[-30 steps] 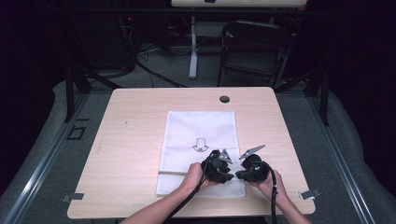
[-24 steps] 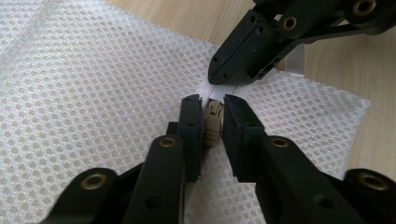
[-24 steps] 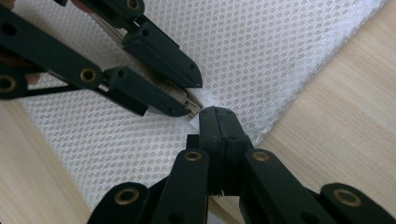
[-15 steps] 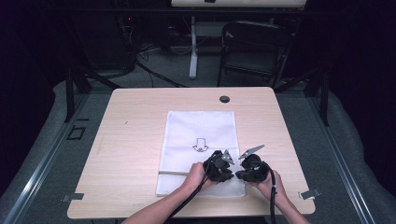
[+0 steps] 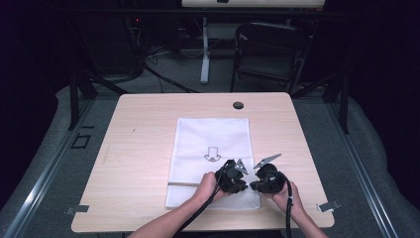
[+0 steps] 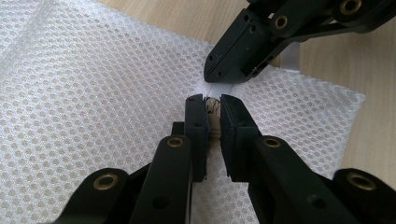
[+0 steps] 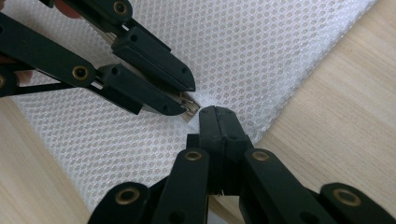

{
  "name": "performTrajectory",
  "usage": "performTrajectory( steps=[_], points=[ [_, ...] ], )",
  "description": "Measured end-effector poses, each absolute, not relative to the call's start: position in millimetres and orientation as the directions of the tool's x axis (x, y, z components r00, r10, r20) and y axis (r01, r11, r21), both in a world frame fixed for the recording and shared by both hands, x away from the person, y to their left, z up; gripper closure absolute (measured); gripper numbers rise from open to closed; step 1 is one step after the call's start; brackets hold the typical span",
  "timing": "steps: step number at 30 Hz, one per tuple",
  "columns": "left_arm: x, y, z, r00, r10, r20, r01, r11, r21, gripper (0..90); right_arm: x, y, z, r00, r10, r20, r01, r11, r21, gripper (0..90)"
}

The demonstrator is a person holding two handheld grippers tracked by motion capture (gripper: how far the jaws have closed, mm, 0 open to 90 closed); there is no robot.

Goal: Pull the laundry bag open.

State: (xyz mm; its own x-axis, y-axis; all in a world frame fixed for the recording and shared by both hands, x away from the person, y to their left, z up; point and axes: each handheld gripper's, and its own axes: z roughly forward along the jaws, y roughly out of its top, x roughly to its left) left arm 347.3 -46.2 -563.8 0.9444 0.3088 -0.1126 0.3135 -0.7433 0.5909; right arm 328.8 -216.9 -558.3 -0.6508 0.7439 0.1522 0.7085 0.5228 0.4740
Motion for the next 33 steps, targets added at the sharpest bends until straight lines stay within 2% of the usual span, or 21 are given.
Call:
performTrajectory(
  steps=[26,33],
  points=[
    [343.6,-41.4,-563.5,0.953,0.287,-0.094,0.286,-0.755,0.590,81.9,328.6,-217.4,-559.7,-0.639,0.751,0.169,0.718,0.502,0.482,90.0],
    [348.7,-26.8,-561.6,0.948,0.300,-0.110,0.306,-0.752,0.583,81.8,329.2,-217.9,-558.8,-0.637,0.751,0.173,0.724,0.506,0.469,90.0]
  ],
)
